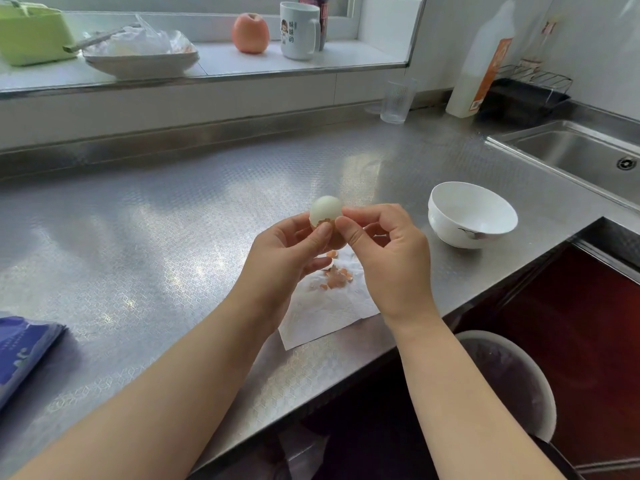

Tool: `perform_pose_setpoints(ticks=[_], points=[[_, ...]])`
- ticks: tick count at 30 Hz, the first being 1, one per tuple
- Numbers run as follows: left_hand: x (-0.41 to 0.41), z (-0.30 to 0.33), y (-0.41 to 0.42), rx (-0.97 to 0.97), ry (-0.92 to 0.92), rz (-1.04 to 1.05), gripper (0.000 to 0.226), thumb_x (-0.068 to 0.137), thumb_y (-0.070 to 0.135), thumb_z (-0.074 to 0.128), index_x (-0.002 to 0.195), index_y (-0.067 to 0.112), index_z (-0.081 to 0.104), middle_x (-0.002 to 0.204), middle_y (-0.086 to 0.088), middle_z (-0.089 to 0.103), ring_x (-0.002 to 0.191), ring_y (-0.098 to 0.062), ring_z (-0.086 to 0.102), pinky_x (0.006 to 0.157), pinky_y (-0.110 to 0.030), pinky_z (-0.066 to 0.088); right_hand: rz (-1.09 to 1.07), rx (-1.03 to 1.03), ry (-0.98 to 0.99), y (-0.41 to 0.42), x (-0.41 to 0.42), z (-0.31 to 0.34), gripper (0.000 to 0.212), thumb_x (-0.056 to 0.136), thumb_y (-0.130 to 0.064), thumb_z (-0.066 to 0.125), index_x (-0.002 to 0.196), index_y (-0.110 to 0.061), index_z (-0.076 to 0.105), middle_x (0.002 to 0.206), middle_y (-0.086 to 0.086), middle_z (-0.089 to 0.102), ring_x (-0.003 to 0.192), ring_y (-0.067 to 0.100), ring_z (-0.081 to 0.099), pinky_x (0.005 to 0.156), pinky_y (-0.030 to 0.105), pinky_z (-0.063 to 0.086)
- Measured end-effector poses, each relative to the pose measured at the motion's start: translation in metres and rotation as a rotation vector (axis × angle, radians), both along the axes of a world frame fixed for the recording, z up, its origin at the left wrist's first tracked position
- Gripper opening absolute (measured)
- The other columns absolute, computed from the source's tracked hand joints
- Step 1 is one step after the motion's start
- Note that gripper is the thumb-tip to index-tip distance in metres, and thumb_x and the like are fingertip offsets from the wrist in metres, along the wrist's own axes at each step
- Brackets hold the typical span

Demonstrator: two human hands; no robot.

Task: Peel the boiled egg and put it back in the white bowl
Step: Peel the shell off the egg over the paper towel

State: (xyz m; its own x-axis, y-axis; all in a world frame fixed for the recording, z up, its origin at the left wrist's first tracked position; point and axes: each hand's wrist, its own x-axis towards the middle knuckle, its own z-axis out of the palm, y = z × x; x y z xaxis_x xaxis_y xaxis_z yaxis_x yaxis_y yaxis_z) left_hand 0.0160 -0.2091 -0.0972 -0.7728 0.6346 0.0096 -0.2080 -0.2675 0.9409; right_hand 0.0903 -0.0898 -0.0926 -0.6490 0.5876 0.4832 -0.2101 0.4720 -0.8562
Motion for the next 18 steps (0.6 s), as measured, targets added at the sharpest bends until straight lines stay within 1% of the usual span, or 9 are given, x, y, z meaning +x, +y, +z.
perform_pose_setpoints(ticks=[4,5,7,8,10,11,14,16,18], points=[[-0.0008,-0.0001,-0.0001,-0.021,-0.003,0.01,0.03,0.09,0.021,0.067,0.119,0.011,0.069,0.104,-0.006,0.078,0.098,-0.018,0.074,0.071,-0.02,0.055,0.018,0.014,0.003,0.0021,0.0005,0.0013,0.003,0.084,-0.02,0.072,0.085,-0.02,0.069,0.086,-0.005,0.063,0.077,0.006,0.06,0.071,0.011,0.044],[-0.0008,0.0,-0.0001,-0.021,-0.01,0.011,0.031,0.088,0.023,0.069,0.117,0.012,0.069,0.102,-0.006,0.078,0.096,-0.02,0.075,0.072,-0.021,0.056,0.021,0.019,0.002,0.0023,0.0002,0.0014,0.003,0.084,-0.02,0.071,0.084,-0.019,0.068,0.086,-0.004,0.063,0.078,0.007,0.061,0.071,0.013,0.045],[-0.0007,0.0002,-0.0002,-0.016,-0.023,0.001,0.035,0.083,0.028,0.072,0.114,0.012,0.07,0.101,-0.009,0.078,0.094,-0.025,0.075,0.071,-0.023,0.057,0.024,0.039,-0.002,0.0027,-0.0005,0.0006,0.005,0.086,-0.019,0.07,0.084,-0.015,0.067,0.086,0.0,0.064,0.08,0.016,0.065,0.073,0.022,0.05],[-0.0008,0.0001,-0.0003,-0.014,-0.028,-0.008,0.036,0.082,0.028,0.072,0.114,0.012,0.07,0.101,-0.01,0.078,0.094,-0.027,0.075,0.071,-0.024,0.058,0.02,0.064,-0.005,0.0026,-0.001,-0.0002,0.006,0.087,-0.018,0.068,0.084,-0.014,0.066,0.086,0.002,0.064,0.081,0.019,0.066,0.073,0.023,0.05],[-0.0014,-0.0001,-0.0004,-0.016,-0.033,-0.024,0.035,0.085,0.025,0.071,0.117,0.01,0.069,0.102,-0.012,0.077,0.095,-0.027,0.075,0.072,-0.023,0.058,0.005,0.115,-0.011,0.0022,-0.0018,-0.0018,0.005,0.088,-0.017,0.066,0.084,-0.014,0.064,0.086,0.003,0.064,0.082,0.018,0.065,0.072,0.017,0.048],[-0.0018,0.0001,-0.0006,-0.017,-0.032,-0.032,0.035,0.086,0.024,0.07,0.119,0.01,0.068,0.104,-0.012,0.077,0.095,-0.027,0.075,0.072,-0.023,0.058,0.002,0.124,-0.015,0.0023,-0.0021,-0.0028,0.005,0.089,-0.017,0.065,0.085,-0.014,0.064,0.086,0.003,0.064,0.083,0.017,0.064,0.072,0.016,0.047],[-0.0022,0.0007,-0.0011,-0.023,-0.012,-0.054,0.042,0.082,0.027,0.07,0.121,0.01,0.066,0.106,-0.01,0.077,0.097,-0.025,0.074,0.074,-0.024,0.058,0.004,0.087,-0.051,0.0033,-0.0027,-0.0043,0.007,0.092,-0.019,0.062,0.087,-0.014,0.063,0.087,0.006,0.067,0.085,0.02,0.064,0.077,0.025,0.05],[-0.0024,0.001,-0.0015,-0.021,-0.021,-0.063,0.043,0.084,0.026,0.068,0.124,0.009,0.064,0.107,-0.01,0.076,0.097,-0.025,0.074,0.074,-0.025,0.058,-0.013,0.064,-0.058,0.0043,-0.0025,-0.0032,0.007,0.092,-0.023,0.062,0.086,-0.019,0.063,0.084,0.001,0.068,0.083,0.016,0.065,0.076,0.025,0.05],[-0.0028,0.0013,-0.0017,-0.009,-0.066,-0.069,0.041,0.09,0.021,0.064,0.127,0.006,0.062,0.11,-0.011,0.075,0.097,-0.025,0.073,0.073,-0.024,0.058,-0.052,0.031,-0.03,0.0057,-0.0013,-0.0007,0.01,0.091,-0.025,0.064,0.082,-0.029,0.061,0.077,-0.011,0.066,0.076,0.01,0.064,0.071,0.022,0.051]])
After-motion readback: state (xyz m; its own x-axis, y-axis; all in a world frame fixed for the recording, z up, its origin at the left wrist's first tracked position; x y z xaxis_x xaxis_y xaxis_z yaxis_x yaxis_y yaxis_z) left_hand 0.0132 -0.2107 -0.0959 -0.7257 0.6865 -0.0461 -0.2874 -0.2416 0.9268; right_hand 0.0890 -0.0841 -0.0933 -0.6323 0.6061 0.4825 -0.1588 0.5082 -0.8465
